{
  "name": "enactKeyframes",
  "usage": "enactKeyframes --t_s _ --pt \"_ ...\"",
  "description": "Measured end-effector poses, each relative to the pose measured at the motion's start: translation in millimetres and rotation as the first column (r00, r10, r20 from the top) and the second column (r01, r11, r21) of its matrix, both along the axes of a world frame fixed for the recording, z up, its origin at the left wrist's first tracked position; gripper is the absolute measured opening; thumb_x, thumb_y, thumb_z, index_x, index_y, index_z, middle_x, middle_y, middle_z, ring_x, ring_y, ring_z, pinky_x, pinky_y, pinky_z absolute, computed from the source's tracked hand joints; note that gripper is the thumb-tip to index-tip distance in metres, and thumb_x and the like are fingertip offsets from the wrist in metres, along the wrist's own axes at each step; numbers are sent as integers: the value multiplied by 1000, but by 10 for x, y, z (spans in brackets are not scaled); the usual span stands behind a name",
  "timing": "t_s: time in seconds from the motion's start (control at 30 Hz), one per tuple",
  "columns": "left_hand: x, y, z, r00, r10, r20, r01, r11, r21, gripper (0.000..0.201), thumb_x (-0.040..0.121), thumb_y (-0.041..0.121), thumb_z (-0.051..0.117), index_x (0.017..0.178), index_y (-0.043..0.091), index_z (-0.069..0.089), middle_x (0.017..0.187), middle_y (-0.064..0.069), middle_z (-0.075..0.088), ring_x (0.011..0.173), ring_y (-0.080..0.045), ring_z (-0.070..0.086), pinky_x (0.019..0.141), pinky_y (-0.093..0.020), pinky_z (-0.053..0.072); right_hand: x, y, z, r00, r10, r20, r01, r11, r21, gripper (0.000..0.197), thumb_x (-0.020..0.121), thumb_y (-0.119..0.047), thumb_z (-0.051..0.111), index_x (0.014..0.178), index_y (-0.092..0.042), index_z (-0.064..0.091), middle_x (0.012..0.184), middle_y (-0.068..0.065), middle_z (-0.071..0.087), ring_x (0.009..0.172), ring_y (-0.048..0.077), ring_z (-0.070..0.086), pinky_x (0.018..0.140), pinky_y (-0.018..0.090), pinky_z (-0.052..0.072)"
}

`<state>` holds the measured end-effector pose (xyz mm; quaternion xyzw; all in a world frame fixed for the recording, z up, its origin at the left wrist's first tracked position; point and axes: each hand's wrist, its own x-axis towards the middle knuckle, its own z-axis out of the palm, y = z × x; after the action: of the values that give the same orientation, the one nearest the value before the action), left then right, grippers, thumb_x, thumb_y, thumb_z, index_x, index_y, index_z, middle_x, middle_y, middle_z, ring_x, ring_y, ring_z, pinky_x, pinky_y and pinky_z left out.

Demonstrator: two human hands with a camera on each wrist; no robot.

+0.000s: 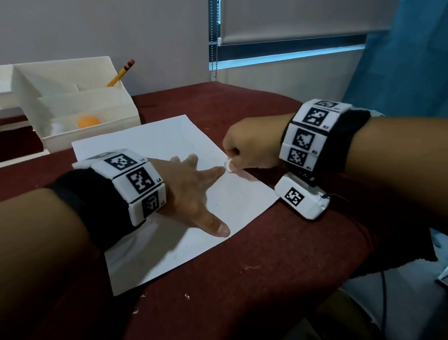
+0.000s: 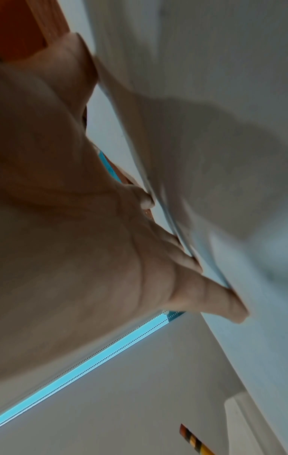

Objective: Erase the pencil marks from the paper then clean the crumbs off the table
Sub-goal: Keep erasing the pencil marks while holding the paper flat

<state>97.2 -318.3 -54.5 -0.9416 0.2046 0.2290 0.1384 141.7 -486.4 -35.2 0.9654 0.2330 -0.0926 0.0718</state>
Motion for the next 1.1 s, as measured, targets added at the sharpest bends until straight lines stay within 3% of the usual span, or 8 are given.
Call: enactKeyframes --t_s 0.13,0.3,0.47,0.63,0.8,0.97,1.1 --pt "5 6 4 1000 5 -5 -5 1000 -10 122 53 96 47 145 52 -19 164 -4 -11 150 -35 -1 114 -64 16 -106 -4 128 960 8 -281 -5 1000 10 29 89 -48 66 80 -21 72 68 -9 68 63 6 61 65 29 51" --pt "14 20 -10 1000 20 14 -19 1000 -25 131 53 95 50 151 40 -17 164 1 -16 151 -31 -3 115 -62 14 22 97 30 998 -57 3 57 998 -35 31 96 -42 60 87 -15 72 87 1 71 80 20 67 62 29 48" --pt "41 31 -34 999 33 -8 -34 998 -49 135 47 98 50 151 43 -16 163 0 -17 150 -30 -5 117 -61 12 -275 100 69 959 72 -275 -67 997 29 24 91 -44 65 86 -22 72 78 -4 72 72 13 68 61 27 52" --pt "17 19 -22 1000 24 20 -23 999 -25 132 52 96 49 151 40 -18 163 2 -16 151 -29 -3 116 -62 14 -200 149 21 999 8 -51 -7 1000 12 25 95 -42 61 88 -19 69 82 -3 67 78 19 65 66 30 50" --pt "20 36 -33 1000 29 3 -29 999 -45 131 50 97 50 151 45 -15 163 0 -17 151 -30 -4 116 -62 13 -453 157 40 971 85 -223 -85 996 10 24 90 -46 62 84 -25 70 78 -8 69 73 10 66 68 33 56" --pt "10 25 -18 999 32 19 -31 999 -28 132 51 97 48 151 41 -18 163 2 -16 151 -29 -3 116 -61 13 -313 107 21 996 13 -91 -8 999 54 27 93 -44 61 84 -20 71 79 -3 69 75 20 66 68 32 55" --pt "0 19 -7 999 36 17 -36 999 -20 134 50 97 49 151 41 -18 164 1 -15 151 -29 -2 116 -60 14 -506 52 65 932 82 -352 -71 997 43 26 89 -45 66 86 -20 71 78 0 72 73 20 68 68 35 56"
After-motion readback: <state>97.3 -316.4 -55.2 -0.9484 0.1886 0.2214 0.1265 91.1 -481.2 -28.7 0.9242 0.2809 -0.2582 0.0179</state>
